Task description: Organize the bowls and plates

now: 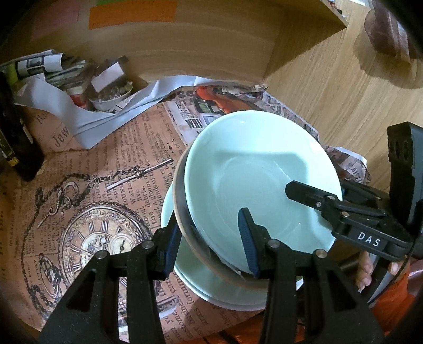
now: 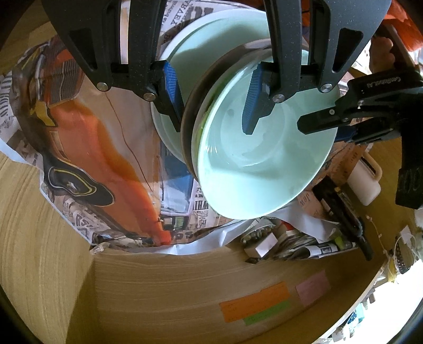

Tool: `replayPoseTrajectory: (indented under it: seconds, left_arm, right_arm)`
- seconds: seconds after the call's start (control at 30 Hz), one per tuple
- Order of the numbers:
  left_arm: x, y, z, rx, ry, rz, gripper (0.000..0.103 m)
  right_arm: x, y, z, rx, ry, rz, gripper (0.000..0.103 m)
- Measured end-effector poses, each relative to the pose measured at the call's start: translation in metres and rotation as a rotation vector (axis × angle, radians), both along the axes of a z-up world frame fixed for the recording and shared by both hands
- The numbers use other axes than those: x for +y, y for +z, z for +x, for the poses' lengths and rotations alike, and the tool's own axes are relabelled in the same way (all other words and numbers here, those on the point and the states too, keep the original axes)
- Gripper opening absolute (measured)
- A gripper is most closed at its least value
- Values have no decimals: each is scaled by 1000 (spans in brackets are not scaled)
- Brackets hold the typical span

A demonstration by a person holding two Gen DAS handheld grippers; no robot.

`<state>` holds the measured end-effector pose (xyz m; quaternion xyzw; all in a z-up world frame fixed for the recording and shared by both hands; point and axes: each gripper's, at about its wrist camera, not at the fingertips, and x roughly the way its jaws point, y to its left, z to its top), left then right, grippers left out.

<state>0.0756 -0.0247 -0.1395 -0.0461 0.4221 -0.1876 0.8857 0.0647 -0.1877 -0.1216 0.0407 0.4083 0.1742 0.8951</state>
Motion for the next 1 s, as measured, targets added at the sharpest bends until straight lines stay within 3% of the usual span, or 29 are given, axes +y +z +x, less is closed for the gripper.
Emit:
replayPoseTrajectory:
  seconds: [0.3,0.43,0.63,0.8,1.0]
  left_arm:
    - [4,-4,1,-6,-11,-24,43]
    - [6,-5,1,-8,-11,-43,43]
    - [10,0,-5,-47,34,-20,49]
    - [17,16,-17,-132,80,-2,56]
    - [21,52,-42,-311,143,21,62]
  right_arm:
    - [2,-3,-1,-25,18,5,47]
    - [6,-3,-5,-50,18,-24,58]
    - [2,4,-12,-89,6,-29,64]
    - [-5,24,-25,-171,-12,-16,71]
    - [-7,61,-49,-323,-17,-14,74]
